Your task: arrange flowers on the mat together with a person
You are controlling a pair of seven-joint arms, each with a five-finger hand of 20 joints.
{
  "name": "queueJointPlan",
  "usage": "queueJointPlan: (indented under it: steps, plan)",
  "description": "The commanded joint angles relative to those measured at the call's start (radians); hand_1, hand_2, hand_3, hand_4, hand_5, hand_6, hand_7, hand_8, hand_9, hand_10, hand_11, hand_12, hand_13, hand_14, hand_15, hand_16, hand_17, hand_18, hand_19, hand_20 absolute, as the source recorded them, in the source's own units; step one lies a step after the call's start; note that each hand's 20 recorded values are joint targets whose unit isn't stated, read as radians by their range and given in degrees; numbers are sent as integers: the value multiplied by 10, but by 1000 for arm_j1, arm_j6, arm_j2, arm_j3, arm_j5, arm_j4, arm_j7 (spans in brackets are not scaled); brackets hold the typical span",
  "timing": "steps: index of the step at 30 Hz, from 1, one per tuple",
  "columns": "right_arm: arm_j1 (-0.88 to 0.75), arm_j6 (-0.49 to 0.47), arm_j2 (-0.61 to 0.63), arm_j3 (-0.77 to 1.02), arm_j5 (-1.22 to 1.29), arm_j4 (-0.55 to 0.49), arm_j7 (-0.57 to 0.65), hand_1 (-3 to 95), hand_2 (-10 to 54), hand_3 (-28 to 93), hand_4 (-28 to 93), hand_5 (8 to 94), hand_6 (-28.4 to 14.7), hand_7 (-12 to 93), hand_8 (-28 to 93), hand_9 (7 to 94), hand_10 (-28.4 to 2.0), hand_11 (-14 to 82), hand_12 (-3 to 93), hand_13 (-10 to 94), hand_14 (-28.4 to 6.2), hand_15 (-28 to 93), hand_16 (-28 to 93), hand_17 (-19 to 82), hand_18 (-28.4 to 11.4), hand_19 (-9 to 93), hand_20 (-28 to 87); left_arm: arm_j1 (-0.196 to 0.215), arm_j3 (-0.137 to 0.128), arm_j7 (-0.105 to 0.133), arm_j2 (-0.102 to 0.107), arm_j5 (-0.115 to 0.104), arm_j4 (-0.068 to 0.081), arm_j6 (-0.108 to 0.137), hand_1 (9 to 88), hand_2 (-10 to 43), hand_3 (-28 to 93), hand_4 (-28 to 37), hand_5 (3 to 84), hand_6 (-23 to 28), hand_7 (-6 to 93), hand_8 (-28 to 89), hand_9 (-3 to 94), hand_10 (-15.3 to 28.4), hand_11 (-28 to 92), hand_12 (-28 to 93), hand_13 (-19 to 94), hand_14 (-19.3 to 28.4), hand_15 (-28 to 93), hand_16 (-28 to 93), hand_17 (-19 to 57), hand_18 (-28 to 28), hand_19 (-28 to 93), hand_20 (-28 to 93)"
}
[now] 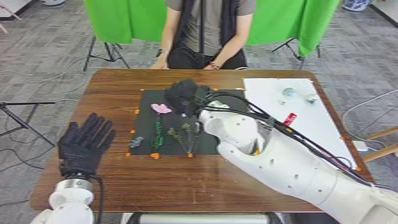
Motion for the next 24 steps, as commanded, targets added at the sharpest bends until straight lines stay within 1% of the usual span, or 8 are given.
queueJointPlan:
  steps: [1,6,13,14,15,18,19,24]
  plan:
    - [-12,32,-30,-70,-50,26,10,638,-95,649,-283,671,19,412,-27,833,-75,169,486,737,-49,371,462,328,-188,726,337,-17,10,-7,6,-6,17,-2,258,166,744,-283,488,87,114,-101,433,140,184,53,344,158,299,-79,-38,169,431,85]
    - [-13,95,-32,-110,-69,46,74,635,-95,655,-283,669,18,414,-31,831,-73,171,485,736,-50,372,460,327,-191,725,338,-41,17,-28,7,2,27,-15,258,166,746,-283,488,86,115,-101,433,140,184,54,344,158,300,-79,-38,169,431,85]
    - [-32,92,-32,-108,-79,46,100,626,-95,669,-283,654,14,408,-45,812,-79,163,463,709,-56,386,453,310,-193,720,335,-39,13,-28,17,-7,28,-3,259,166,745,-283,488,86,115,-102,434,140,185,54,343,159,300,-80,-38,169,431,85]
    - [-35,83,-33,-106,-80,47,108,625,-95,668,-283,654,14,408,-46,811,-80,162,462,707,-57,387,453,308,-193,719,335,-41,7,-51,-1,8,28,-2,259,166,745,-283,488,86,116,-102,434,140,185,54,343,159,300,-79,-38,169,431,85]
    - [-34,83,-29,-113,-73,44,120,625,-95,667,-283,654,14,408,-45,810,-80,162,462,706,-58,388,452,307,-193,718,334,-44,10,-55,-1,7,29,-4,259,166,745,-283,488,86,116,-102,434,140,185,54,342,158,300,-79,-38,169,431,85]
    - [-41,81,-29,-116,-91,48,138,635,-95,659,-283,658,14,415,-39,805,-78,200,488,693,-68,420,472,295,-195,715,338,-43,10,-55,0,7,26,-6,259,166,746,-283,488,86,116,-102,434,140,185,54,336,158,301,-78,-38,168,431,84]
    - [-44,72,-31,-111,-88,48,142,635,-95,662,-283,658,13,415,-39,802,-80,202,490,691,-70,426,473,293,-195,714,339,-43,18,-37,17,-12,26,-5,258,166,747,-283,488,86,116,-102,434,140,185,53,335,157,301,-78,-39,168,431,84]
    - [-58,55,-40,-91,-105,48,145,610,-95,667,-283,647,3,390,-53,780,-88,197,469,656,-83,482,443,276,-204,715,347,-41,14,-44,13,-6,24,0,259,166,746,-283,489,86,116,-102,435,141,185,54,333,157,302,-77,-40,168,430,84]
